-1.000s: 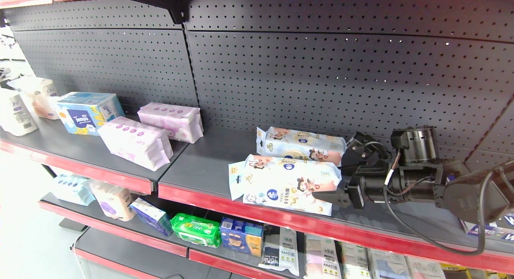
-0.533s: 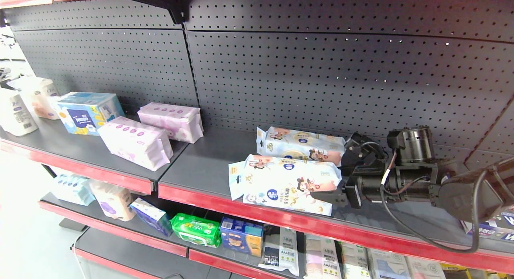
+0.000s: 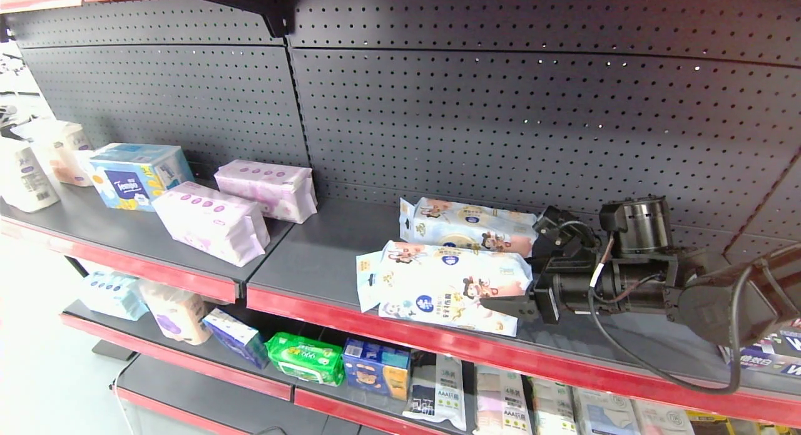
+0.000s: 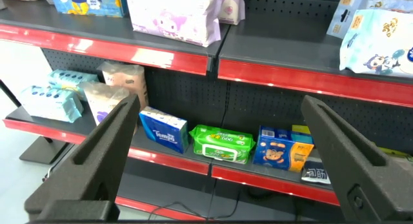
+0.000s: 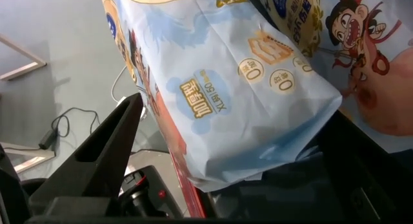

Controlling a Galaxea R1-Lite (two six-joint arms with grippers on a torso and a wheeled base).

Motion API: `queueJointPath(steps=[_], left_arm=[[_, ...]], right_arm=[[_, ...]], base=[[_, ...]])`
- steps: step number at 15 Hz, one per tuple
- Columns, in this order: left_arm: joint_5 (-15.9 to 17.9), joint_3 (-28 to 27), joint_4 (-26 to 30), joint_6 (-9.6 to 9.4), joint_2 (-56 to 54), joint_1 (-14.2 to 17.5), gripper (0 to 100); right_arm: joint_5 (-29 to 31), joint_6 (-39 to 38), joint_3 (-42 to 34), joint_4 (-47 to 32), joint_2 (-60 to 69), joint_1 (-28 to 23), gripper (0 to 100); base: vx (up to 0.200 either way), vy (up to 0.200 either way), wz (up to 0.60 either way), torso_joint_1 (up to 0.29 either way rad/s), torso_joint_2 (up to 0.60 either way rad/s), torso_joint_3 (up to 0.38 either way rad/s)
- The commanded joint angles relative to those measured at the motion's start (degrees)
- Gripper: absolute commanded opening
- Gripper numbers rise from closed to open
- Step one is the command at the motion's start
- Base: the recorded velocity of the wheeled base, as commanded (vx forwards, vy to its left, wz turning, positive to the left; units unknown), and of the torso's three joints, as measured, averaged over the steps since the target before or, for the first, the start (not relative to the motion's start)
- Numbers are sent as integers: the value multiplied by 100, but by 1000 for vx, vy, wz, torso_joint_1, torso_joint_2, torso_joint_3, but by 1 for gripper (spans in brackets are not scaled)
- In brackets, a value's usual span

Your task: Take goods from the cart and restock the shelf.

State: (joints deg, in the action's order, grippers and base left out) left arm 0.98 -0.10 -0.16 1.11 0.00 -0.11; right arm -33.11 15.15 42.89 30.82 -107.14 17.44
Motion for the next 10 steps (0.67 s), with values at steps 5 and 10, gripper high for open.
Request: queueJointPath(steps=[5, 10], left_arm=[[-1, 1, -2, 3, 0, 2, 100], [-1, 1, -2, 3, 0, 2, 100]], right_arm=[[-3, 5, 9, 12, 0, 57, 100], [-3, 14, -26, 12, 9, 57, 0]], base=[[0, 0, 0, 0, 0, 0], [0, 0, 0, 0, 0, 0]])
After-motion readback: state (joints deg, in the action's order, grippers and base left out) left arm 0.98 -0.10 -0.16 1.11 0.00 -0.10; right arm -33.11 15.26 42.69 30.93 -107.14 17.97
